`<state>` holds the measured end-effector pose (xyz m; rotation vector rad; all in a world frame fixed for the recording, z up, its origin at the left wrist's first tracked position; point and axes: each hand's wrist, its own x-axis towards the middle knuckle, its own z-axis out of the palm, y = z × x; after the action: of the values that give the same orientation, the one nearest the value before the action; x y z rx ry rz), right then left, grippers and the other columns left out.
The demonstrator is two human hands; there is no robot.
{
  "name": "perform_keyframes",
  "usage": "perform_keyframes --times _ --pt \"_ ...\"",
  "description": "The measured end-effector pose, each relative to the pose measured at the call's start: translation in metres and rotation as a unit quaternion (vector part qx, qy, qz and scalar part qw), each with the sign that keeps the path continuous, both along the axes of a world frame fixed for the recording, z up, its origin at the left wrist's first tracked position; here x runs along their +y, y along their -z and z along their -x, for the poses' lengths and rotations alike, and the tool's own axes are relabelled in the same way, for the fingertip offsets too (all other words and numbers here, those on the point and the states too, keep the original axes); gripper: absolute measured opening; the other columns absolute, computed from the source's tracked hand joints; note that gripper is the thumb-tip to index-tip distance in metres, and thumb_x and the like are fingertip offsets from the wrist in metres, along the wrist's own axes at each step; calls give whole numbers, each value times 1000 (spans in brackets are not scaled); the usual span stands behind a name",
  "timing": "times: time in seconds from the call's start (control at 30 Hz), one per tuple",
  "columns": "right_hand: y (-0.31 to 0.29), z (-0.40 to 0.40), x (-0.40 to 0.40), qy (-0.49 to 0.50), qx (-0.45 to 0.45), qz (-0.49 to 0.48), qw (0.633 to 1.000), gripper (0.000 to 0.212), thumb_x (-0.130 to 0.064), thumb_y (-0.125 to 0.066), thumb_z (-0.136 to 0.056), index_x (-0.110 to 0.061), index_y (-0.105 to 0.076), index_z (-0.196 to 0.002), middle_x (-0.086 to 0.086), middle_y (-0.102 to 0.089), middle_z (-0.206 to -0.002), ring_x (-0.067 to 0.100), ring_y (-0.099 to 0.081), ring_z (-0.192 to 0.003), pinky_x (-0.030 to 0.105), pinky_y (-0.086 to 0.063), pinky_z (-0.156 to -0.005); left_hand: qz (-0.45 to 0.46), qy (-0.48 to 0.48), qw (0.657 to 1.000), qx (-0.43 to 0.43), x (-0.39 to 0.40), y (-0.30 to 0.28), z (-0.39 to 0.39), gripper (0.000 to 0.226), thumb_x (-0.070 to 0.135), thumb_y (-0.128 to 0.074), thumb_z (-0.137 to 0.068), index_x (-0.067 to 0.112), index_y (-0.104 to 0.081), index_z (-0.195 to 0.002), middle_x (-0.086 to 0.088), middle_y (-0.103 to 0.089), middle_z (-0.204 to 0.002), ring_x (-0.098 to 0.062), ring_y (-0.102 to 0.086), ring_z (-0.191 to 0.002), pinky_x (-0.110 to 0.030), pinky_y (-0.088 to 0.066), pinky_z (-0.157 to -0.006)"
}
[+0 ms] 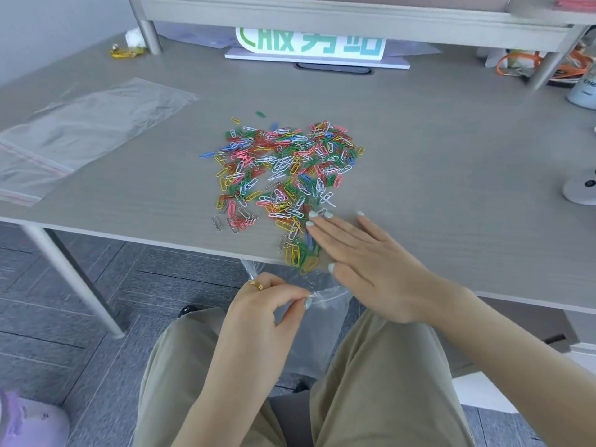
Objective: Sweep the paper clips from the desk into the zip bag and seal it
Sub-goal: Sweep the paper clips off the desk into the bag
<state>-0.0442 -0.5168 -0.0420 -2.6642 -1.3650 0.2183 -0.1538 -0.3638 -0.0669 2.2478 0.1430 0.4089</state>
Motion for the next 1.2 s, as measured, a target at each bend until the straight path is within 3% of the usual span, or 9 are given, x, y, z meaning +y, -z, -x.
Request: perform_keyframes --times 0.1,0.37,0.47,0.57,0.67,0.73,0.87,1.0,1.2 --pt "0 8 0 -29 1 2 1000 64 -43 5 -82 -26 7 -144 -13 8 -154 1 11 -140 31 17 -112 2 -3 1000 -1 0 -1 -1 9 20 -60 -73 22 -69 -74 3 -61 -74 -9 -52 -71 -10 -37 -64" --pt "1 7 -1 -65 45 -43 996 54 -43 -2 -89 -36 1 -143 -19 5 -153 -4 13 -139 30 19 -113 5 -9 1000 1 6 -4 3 9 21 -59 -74 24 -68 -73 7 -59 -73 -11 -52 -71 -10 -36 -65" --pt "-4 -13 2 -8 81 -83 993 55 -44 -6 -90 -34 -1 -143 -19 4 -153 -7 12 -138 26 17 -113 10 -11 1000 1 7 -5 4 14 9 -67 -77 23 -70 -76 12 -58 -75 -8 -51 -76 -6 -35 -68" --pt "-3 -41 6 78 87 -89 989 58 -41 -8 -88 -30 -1 -145 -16 4 -154 -8 9 -136 31 11 -116 9 -6 1000 3 6 -9 5 8 19 -63 -76 23 -69 -74 11 -59 -76 -8 -51 -78 -5 -35 -67" --pt "0 -52 10 96 70 -53 991 50 -38 -11 -97 -28 -2 -145 -12 2 -156 -5 7 -138 30 12 -115 9 -11 1000 3 7 -10 6 13 22 -56 -73 22 -69 -75 12 -58 -76 -7 -51 -78 -3 -34 -67" --pt "1 -49 10 83 64 -42 994 48 -34 -12 -99 -27 -3 -146 -13 1 -156 -9 8 -134 27 13 -114 4 -14 1000 2 7 -11 7 9 16 -62 -77 21 -69 -76 13 -58 -77 -6 -50 -78 -2 -34 -69" --pt "-1 -29 7 33 57 -33 997 61 -47 -1 -87 -29 1 -146 -17 5 -154 -10 13 -135 24 17 -112 -2 -22 1000 6 6 -11 7 16 4 -66 -77 19 -70 -77 11 -58 -78 -8 -53 -76 -3 -33 -70" --pt "0 -5 5 -27 39 -22 999 66 -50 5 -83 -28 4 -145 -17 7 -154 -7 16 -137 28 18 -112 5 -21 1000 3 6 -11 6 9 14 -65 -78 21 -69 -76 13 -57 -78 -15 -55 -78 -3 -33 -69" --pt "2 13 4 -95 -12 -33 995 63 -48 6 -89 -24 -3 -147 -10 0 -156 3 12 -142 41 13 -114 8 -23 1000 -1 11 -7 6 12 22 -56 -74 22 -68 -75 13 -57 -78 -7 -51 -76 -3 -33 -69"
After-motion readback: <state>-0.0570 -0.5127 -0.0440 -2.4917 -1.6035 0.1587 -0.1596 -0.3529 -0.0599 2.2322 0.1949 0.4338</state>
